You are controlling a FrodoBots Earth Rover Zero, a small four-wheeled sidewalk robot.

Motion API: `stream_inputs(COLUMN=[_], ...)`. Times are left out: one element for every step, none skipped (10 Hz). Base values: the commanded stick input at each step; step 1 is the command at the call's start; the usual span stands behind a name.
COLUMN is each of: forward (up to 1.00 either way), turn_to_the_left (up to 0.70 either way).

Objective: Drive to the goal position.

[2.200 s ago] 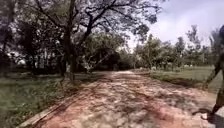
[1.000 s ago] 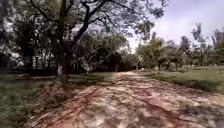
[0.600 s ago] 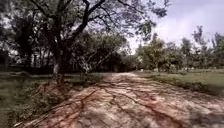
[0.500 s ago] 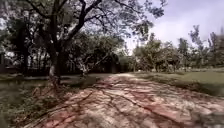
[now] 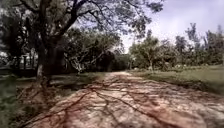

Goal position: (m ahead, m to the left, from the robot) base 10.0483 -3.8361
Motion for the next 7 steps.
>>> stream_inputs(forward=[0.7,0.7,0.7,0.7,0.7,0.7,0.7], turn_to_the_left=[0.0,0.0,0.0,0.0,0.0,-0.05,-0.2])
